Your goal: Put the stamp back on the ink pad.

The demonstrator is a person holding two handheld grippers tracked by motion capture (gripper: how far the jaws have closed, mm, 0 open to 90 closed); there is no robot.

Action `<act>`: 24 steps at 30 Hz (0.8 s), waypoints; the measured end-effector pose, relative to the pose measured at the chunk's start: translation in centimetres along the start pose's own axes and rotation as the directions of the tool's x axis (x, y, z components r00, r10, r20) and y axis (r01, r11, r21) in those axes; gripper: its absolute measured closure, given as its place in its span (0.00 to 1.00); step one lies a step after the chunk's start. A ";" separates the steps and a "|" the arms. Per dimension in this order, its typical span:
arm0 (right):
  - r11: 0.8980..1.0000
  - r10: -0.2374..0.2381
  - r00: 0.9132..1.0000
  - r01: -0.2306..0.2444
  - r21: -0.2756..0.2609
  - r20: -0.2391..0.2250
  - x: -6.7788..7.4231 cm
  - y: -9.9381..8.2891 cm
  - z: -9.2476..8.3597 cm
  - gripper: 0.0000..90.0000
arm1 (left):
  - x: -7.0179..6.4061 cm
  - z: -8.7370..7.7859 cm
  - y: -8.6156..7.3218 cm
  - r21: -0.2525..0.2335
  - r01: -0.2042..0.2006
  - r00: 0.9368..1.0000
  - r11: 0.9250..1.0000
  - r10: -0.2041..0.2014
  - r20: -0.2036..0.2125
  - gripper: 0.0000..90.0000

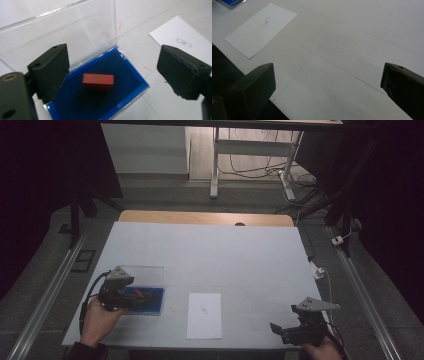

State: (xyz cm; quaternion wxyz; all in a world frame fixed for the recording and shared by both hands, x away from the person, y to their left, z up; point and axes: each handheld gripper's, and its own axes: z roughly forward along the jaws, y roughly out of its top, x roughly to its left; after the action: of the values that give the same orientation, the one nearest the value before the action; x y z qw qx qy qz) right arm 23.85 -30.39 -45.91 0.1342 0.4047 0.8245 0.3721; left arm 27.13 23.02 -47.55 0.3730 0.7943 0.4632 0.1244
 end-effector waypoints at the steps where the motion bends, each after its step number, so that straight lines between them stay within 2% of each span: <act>1: 1.000 0.000 1.000 0.000 0.000 0.000 0.0 0.0 0.0 0.00 | -0.1 -0.1 0.1 -0.004 0.004 1.000 1.000 -0.004 0.005 0.10; 12: 1.000 0.003 1.000 -0.003 0.001 0.002 -0.1 0.0 0.0 0.00 | -1.4 -1.9 0.2 -0.044 -0.018 0.998 0.999 0.020 0.057 0.01; 15: 1.000 0.008 1.000 -0.008 -0.004 0.000 -0.1 0.0 0.0 0.00 | -1.6 -2.5 -0.2 -0.054 -0.005 0.997 0.999 0.009 0.077 0.00; 24: 1.000 0.019 1.000 -0.019 -0.006 -0.002 -0.2 0.0 0.0 0.00 | -2.0 -4.3 -2.2 -0.068 0.006 0.997 0.998 -0.001 0.073 0.00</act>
State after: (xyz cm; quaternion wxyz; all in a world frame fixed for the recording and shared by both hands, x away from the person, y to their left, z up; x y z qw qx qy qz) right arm 23.93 -30.57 -45.91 0.1310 0.4119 0.8195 0.3764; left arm 22.30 24.01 -45.86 0.4167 0.7842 0.4463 0.1106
